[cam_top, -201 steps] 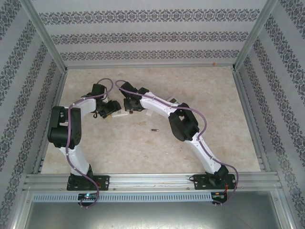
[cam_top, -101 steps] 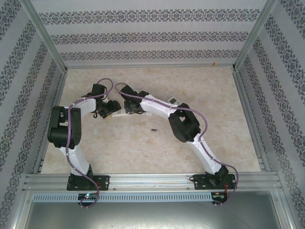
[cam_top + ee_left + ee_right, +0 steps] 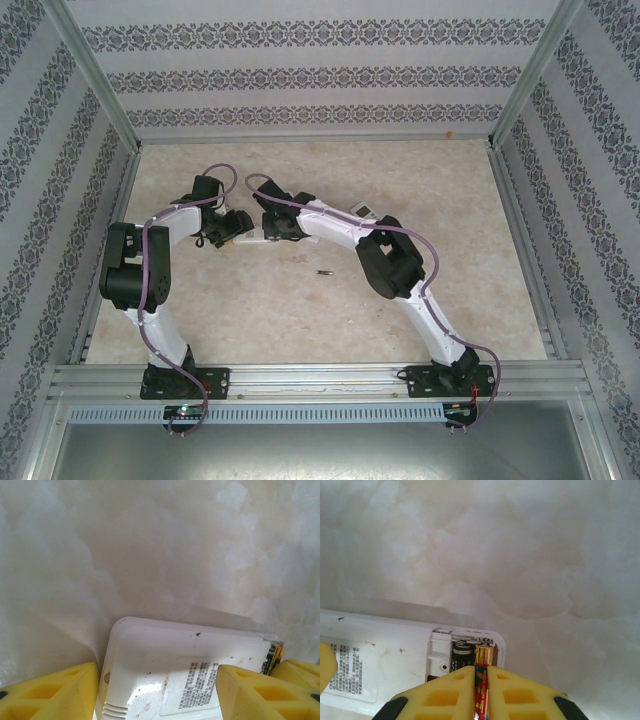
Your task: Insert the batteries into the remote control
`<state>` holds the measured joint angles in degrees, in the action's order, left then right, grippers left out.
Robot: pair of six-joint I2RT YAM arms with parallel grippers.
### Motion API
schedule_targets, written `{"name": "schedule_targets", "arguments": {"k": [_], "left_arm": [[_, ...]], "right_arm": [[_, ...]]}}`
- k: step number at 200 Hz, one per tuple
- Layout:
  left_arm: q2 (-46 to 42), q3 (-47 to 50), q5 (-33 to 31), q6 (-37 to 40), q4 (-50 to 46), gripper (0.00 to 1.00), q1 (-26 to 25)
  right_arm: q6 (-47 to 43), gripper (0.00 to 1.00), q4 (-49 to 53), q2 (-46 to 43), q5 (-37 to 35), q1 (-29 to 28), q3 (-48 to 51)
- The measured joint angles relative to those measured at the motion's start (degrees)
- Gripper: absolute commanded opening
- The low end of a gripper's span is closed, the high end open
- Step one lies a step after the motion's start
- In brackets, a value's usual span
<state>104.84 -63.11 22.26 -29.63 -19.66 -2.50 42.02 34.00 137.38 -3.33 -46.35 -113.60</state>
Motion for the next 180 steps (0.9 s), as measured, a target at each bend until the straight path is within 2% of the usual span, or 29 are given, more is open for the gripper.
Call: {"name": "schedule_targets", "arguments": {"k": [32,60,80,84,87,98,109,139,164,180], "left_arm": [[-0.48,0.00,-0.02,0.00,-0.02,0.70,0.00],[-2.47,-0.02,-0.46,0.17,-0.07,0.78,0.00],[-4.61,-0.02,-1.16,0.72,-0.33,0.86,0.00],[-5.18,-0.02,-1.44,0.87,-0.48,0.88,0.00],[-5.77,-0.02,-1.51,1.03,-0.63,0.89,0.00],[-7.74,-0.02,-1.90,1.29,-1.05,0.93,0.00],[-10.32,0.02,-1.99,1.75,-1.36,0.96,0.00],[-19.93,2.32,-1.46,1.99,-0.98,1.00,0.00],[-26.10,4.76,0.31,1.99,-0.46,1.00,0.00],[-28.57,5.97,1.49,1.99,-0.46,1.00,-0.02]], "right_arm": [[-0.57,0.23,4.52,-0.90,1.33,0.13,-1.18],[-2.03,0.25,5.77,-3.52,1.01,0.66,-2.58],[-5.97,0.38,5.18,-7.74,-0.28,1.40,-0.74],[-7.80,0.42,4.92,-8.98,-0.37,1.66,0.15],[-8.74,0.52,4.87,-9.99,-0.39,1.86,0.81],[-15.17,0.70,4.85,-13.18,0.42,2.67,2.97],[-22.43,0.81,4.92,-16.48,1.53,3.56,5.73],[-42.49,0.91,8.72,-20.33,1.79,6.25,9.75],[-53.51,0.98,15.58,-14.34,1.95,8.68,5.60],[-57.81,0.98,18.47,-9.09,2.27,9.70,2.51]]}}
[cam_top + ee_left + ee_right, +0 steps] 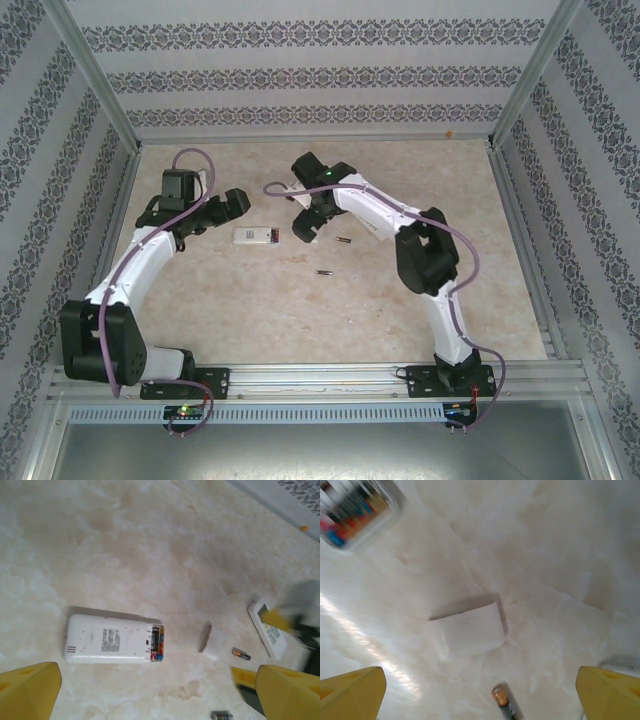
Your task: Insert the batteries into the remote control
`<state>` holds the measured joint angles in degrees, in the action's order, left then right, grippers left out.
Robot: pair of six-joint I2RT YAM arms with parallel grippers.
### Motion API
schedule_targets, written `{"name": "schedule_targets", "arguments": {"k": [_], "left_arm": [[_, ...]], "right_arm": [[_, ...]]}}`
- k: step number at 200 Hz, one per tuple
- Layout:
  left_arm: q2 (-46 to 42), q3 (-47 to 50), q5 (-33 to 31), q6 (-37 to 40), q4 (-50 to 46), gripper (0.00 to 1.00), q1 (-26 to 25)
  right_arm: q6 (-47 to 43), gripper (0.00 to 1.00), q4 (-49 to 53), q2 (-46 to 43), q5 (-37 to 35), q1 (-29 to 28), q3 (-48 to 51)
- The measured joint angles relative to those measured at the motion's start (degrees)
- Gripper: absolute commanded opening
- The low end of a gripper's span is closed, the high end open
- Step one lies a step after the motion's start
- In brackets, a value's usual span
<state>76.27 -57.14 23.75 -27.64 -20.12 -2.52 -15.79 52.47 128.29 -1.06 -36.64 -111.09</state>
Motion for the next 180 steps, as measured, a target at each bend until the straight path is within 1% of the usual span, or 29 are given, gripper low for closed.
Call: {"name": "schedule_targets", "arguments": {"k": [16,32,52,73,78,96,113,122,132,147,156,170,180], "left_arm": [[-2.95,1.49,0.72,0.09,-0.22,1.00,0.00],[-6.23,2.71,0.92,0.26,-0.83,1.00,0.00],[-10.21,3.48,0.85,0.48,-1.95,1.00,0.00],[-12.92,3.69,0.61,1.01,-3.48,1.00,0.00],[-13.29,3.69,0.44,1.16,-3.87,1.00,0.00],[-14.23,3.69,-0.04,1.79,-5.57,1.00,0.00],[-14.97,3.74,-0.28,2.14,-6.86,1.00,0.00],[-15.50,3.74,-0.44,2.25,-7.39,1.00,0.00],[-15.98,3.74,-0.68,2.54,-7.87,1.00,0.00],[-16.52,3.74,-1.07,2.99,-8.59,1.00,0.00],[-16.74,3.74,-1.29,3.21,-9.14,1.00,0.00],[-16.87,3.74,-1.42,3.41,-9.94,1.00,0.00],[-16.98,3.72,-1.55,3.52,-10.58,1.00,0.00]], "right_arm": [[-2.84,0.97,1.62,3.76,0.35,0.72,-0.83],[-4.61,0.92,2.75,5.92,0.72,0.87,-0.94],[-5.95,0.80,3.78,6.88,1.64,0.81,-2.51],[-6.97,0.64,4.20,7.30,2.32,0.76,-4.48],[-7.10,0.62,4.24,7.45,2.45,0.76,-4.76],[-7.34,0.60,4.52,8.31,2.64,0.74,-5.60],[-7.45,0.52,5.07,9.25,2.56,0.52,-6.38],[-7.80,0.52,5.27,9.31,2.56,0.48,-6.93],[-7.85,0.55,5.38,9.60,2.36,0.37,-7.45],[-8.24,0.55,5.51,9.88,1.66,0.11,-7.72],[-8.33,0.54,5.77,9.88,1.57,0.00,-7.91],[-8.68,0.48,5.99,9.88,1.81,0.00,-8.02],[-8.55,0.48,6.03,9.88,2.19,0.00,-8.02]]}}
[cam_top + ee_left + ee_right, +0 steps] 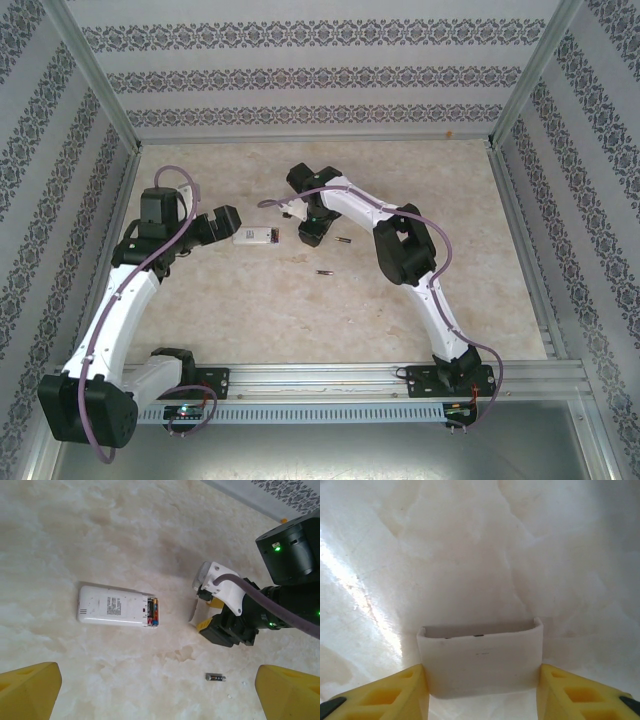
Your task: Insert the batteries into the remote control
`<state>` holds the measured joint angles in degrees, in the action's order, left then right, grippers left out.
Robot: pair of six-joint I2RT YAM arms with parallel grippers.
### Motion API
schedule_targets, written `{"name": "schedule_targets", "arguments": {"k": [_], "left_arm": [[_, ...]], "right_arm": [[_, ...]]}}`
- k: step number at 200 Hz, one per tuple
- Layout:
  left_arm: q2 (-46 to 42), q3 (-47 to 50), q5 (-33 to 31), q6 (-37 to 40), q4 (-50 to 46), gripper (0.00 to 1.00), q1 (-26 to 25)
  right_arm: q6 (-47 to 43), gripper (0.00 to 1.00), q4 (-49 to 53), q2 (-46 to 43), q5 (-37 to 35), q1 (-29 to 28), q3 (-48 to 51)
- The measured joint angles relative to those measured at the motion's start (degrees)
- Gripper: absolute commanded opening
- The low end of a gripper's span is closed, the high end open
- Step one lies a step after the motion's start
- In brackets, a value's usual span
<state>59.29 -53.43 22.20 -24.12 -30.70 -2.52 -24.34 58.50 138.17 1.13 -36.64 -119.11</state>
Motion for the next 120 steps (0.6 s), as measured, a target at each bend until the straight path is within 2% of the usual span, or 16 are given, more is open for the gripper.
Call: {"name": "schedule_targets", "arguments": {"k": [35,83,120], "left_arm": [[-2.16,-0.79,-1.07,2.12,-4.11,1.00,0.00],[-5.57,-1.92,-6.01,6.23,-5.86,1.00,0.02],[-5.62,-1.22,-6.51,7.26,-6.19,1.00,0.02]], "right_arm": [[0.07,0.49,-0.02,-0.48,0.55,-0.96,-0.17],[-2.62,0.51,-2.34,-4.94,2.97,-5.62,-0.31],[-6.38,0.52,-0.92,-2.19,3.65,-7.63,-7.21]]}}
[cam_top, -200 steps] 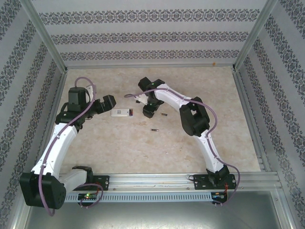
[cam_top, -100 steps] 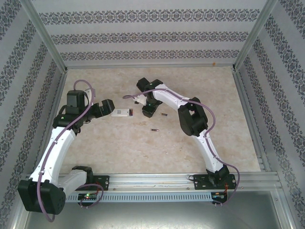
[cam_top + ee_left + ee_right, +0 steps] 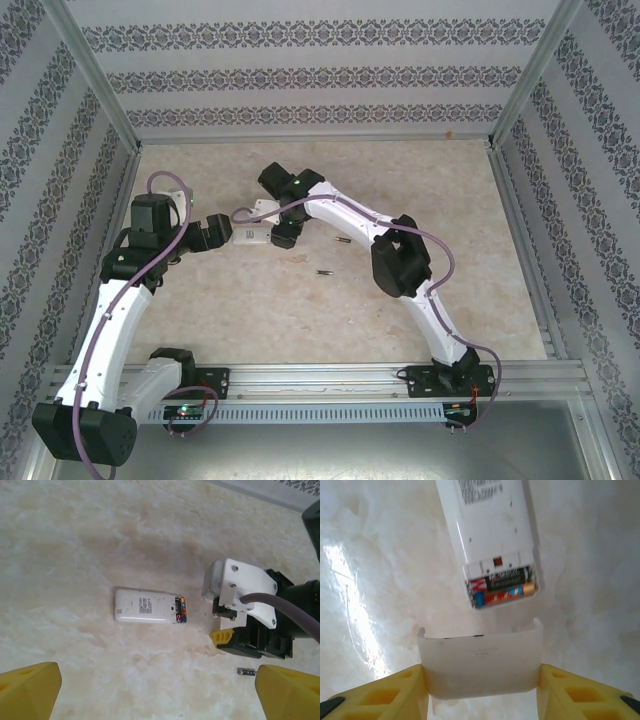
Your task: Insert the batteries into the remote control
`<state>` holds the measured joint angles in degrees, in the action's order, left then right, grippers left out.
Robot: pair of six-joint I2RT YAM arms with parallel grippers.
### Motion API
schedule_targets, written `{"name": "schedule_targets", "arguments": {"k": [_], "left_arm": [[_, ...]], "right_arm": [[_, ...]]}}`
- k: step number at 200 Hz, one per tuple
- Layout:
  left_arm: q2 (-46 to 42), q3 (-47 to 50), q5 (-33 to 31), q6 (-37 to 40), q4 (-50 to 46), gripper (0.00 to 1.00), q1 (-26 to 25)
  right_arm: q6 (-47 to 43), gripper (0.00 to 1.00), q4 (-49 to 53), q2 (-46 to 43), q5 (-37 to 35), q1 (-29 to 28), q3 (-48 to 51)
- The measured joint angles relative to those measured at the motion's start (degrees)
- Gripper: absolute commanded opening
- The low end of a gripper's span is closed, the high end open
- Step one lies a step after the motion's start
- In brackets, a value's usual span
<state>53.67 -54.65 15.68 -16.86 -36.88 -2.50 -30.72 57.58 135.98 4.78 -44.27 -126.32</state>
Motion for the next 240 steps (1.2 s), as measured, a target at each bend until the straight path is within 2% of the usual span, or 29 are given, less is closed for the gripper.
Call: {"name": "schedule_targets", "arguments": {"k": [76,174,240], "left_arm": [[0.00,0.57,-0.11,0.17,-0.04,1.00,0.00],[0.00,0.83,0.33,0.17,-0.04,1.00,0.00],[0.00,0.87,0.46,0.15,-0.04,1.00,0.00]], "right_arm": [[-4.11,0.52,1.55,8.04,0.76,0.66,-9.86],[-4.46,0.53,1.84,11.02,2.23,0.66,-11.74],[-4.90,0.59,1.79,12.72,2.25,0.66,-12.55]]}}
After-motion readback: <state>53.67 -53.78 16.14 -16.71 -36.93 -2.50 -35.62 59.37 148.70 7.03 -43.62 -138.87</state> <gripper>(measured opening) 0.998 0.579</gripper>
